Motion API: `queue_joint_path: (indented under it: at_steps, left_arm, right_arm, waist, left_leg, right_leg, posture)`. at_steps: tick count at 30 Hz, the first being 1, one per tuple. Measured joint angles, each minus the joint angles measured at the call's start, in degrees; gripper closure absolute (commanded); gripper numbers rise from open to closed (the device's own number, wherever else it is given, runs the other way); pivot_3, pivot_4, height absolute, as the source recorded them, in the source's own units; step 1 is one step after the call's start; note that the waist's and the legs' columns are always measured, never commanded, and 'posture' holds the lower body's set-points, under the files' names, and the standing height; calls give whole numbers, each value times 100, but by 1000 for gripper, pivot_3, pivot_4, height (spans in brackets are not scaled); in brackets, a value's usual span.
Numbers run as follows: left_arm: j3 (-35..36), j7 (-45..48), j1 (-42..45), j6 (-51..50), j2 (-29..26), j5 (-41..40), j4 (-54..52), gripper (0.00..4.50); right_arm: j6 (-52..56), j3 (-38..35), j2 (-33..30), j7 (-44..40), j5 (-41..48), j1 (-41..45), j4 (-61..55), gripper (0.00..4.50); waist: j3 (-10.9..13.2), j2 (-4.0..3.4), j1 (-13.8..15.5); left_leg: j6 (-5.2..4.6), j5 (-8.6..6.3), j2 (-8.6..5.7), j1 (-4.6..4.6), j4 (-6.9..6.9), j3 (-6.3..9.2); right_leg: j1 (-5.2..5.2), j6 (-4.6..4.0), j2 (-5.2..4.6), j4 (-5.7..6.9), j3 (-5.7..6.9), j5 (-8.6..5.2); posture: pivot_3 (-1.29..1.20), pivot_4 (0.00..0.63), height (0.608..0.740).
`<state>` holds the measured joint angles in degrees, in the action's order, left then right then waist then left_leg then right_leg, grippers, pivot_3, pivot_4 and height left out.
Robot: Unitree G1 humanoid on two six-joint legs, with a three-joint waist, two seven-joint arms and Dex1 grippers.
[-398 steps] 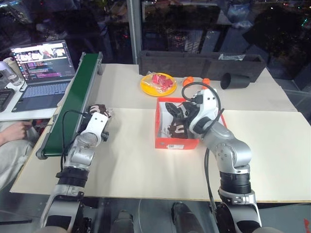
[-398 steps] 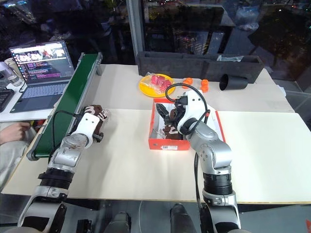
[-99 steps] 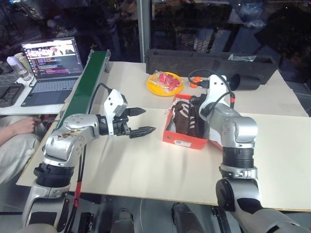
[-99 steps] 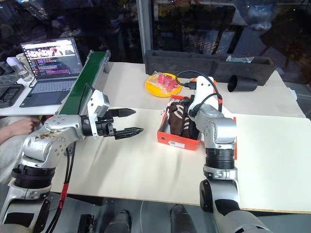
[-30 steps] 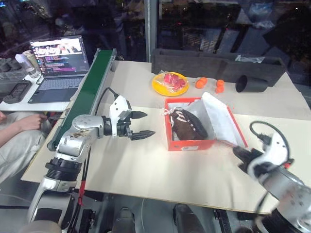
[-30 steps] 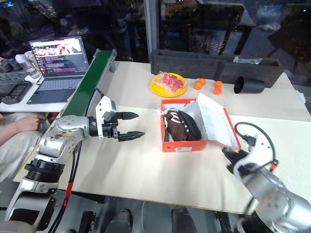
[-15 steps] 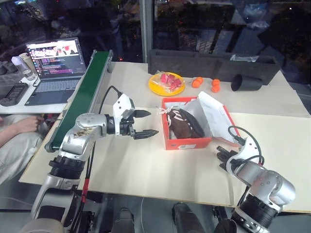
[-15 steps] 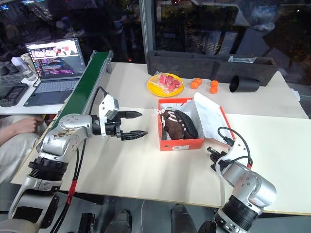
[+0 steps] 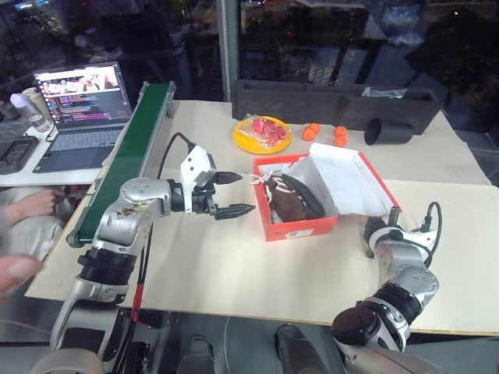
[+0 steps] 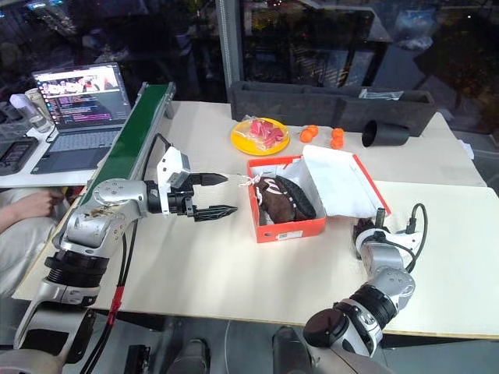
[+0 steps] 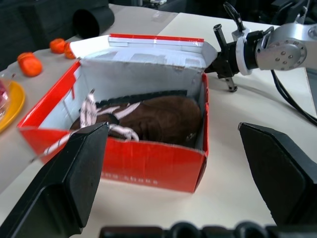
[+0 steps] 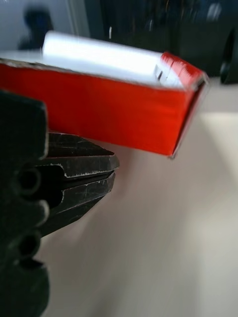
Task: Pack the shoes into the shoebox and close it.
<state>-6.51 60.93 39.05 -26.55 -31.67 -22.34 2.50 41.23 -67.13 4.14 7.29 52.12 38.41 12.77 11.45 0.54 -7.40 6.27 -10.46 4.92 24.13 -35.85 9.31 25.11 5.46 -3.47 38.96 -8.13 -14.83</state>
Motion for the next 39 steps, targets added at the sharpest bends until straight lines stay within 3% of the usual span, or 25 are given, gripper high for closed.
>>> queue_joint_path:
  at_steps: [3,8,12,16,20,27,30,39]
  left_arm:
    - [-4,2,27,2,5,2,5,0]
    - [-5,-2,33,3,8,3,6,0]
    - [9,-29,35,-5,-20,2,-13,0]
    - [14,-61,30,-33,-51,-3,-73,0]
    - [82,-104,-34,-121,-114,-4,-145,0]
    - [106,-194,-119,-228,-146,-15,-270,0]
    - [144,-257,-191,-259,-202,-21,-388,0]
    - [333,-448,-419,-525,-293,-65,-825,0]
  right_arm:
    - [43,584,21,-691,503,-141,-404,4439]
    - [492,1838,-34,-1854,1735,-649,-2151,4439]
    - [1283,3749,-976,-2411,1445,-1461,-3103,4439]
    - [1491,5001,-1831,-2461,585,-1485,-3161,4439]
    - [1340,5880,-2102,-2265,-579,-854,-2307,4439]
    - [651,6728,-1778,-2204,-1972,767,-149,4439]
    - [438,7089,-1686,-2328,-2529,965,703,4439]
    - [-306,7296,-1411,-2702,-3342,1215,1935,4439]
  waist:
    - [18,-31,12]
    - [31,-53,33]
    - [31,-53,42]
    - [30,-49,77]
    - [33,-47,66]
    - [33,-43,88]
    - [29,-35,139]
    - [-71,100,93]
  left_leg:
    - [0,0,-1,3,2,1]
    - [0,1,0,6,8,3]
    - [2,2,-1,5,4,1]
    - [6,4,-2,4,0,2]
    - [6,5,-2,8,1,-1]
    - [6,6,-2,10,4,3]
    - [6,6,-2,8,2,2]
    - [8,4,0,-111,1,1]
  right_leg:
    - [3,1,0,1,0,-1]
    - [4,1,0,1,2,-8]
    - [6,1,0,1,0,-7]
    - [4,2,0,0,-1,-6]
    - [9,3,0,-3,-3,-5]
    - [6,2,0,-5,0,-6]
    - [1,2,0,-5,0,-6]
    - [-112,-39,1,-3,-1,-34]
  posture:
    - [0,150,671]
    - [0,150,671]
    - [0,150,671]
    - [0,150,671]
    - [0,150,671]
    - [0,150,671]
    - [0,150,671]
    - [0,150,671]
